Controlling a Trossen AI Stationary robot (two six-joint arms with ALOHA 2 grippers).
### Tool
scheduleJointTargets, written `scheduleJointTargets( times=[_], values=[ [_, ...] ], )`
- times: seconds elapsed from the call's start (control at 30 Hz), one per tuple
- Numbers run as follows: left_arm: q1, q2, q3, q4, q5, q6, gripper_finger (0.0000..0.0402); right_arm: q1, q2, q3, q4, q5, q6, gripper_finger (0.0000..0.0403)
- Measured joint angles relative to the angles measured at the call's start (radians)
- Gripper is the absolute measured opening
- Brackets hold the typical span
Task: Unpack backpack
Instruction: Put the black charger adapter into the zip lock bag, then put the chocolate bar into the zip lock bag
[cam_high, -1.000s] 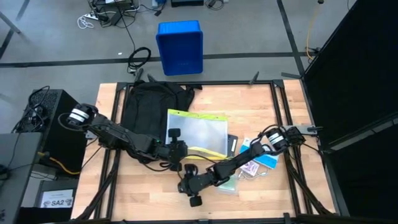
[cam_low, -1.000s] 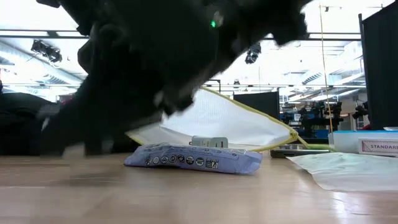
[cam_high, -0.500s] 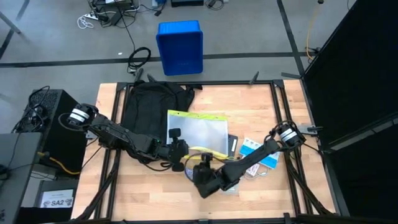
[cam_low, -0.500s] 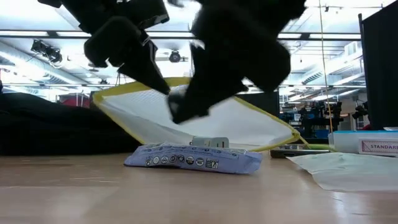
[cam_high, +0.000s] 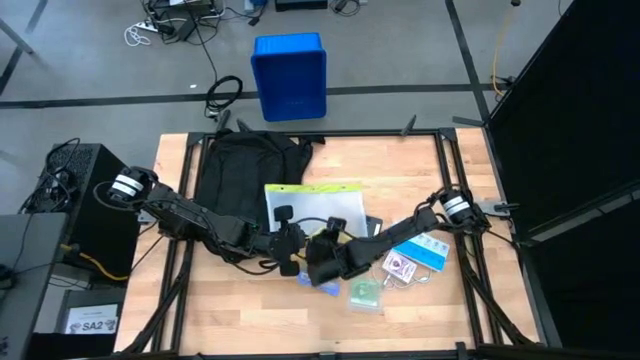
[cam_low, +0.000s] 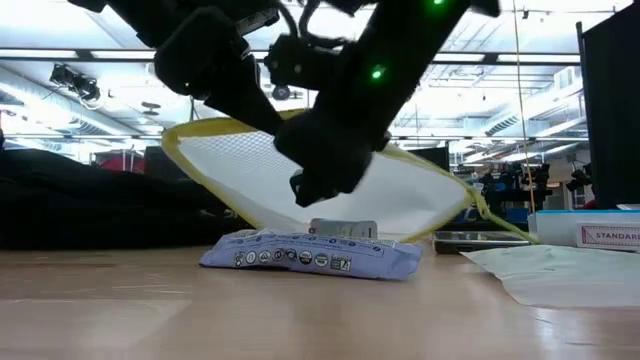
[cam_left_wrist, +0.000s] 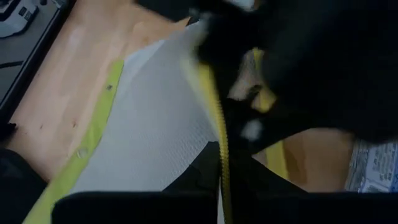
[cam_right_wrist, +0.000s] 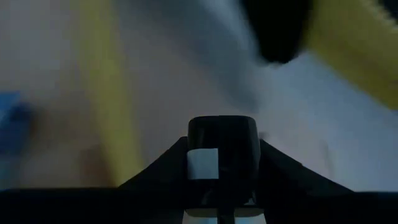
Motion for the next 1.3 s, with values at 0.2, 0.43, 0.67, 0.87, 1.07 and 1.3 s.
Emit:
scheduleJointTargets(
  times=[0.2, 0.43, 0.67, 0.87, 1.07, 1.3],
  values=[
    [0.0, 0.0, 0.0, 0.0, 0.016, 0.0, 0.0, -0.077, 0.0, 0.0, -0.01, 0.003, 0.052, 0.0126],
    [0.003, 0.0, 0.0, -0.008, 0.009, -0.006, 0.0, -0.112, 0.0, 0.0, -0.032, -0.045, 0.046, 0.0185],
    [0.0, 0.0, 0.0, -0.005, 0.029, 0.006, 0.0, -0.087, -0.004, 0.001, -0.07, -0.046, 0.019, 0.027],
    [-0.002, 0.0, 0.002, -0.003, 0.038, 0.007, 0.0, -0.031, -0.061, 0.001, -0.096, -0.047, 0.038, 0.0286],
    [-0.002, 0.0, 0.002, -0.007, 0.035, 0.006, 0.0, 0.065, -0.11, 0.002, -0.076, -0.116, 0.06, 0.0262],
    [-0.002, 0.0, 0.002, -0.009, 0.031, 0.005, 0.0, 0.165, -0.084, -0.025, 0.1, -0.254, 0.065, 0.0237]
  ],
)
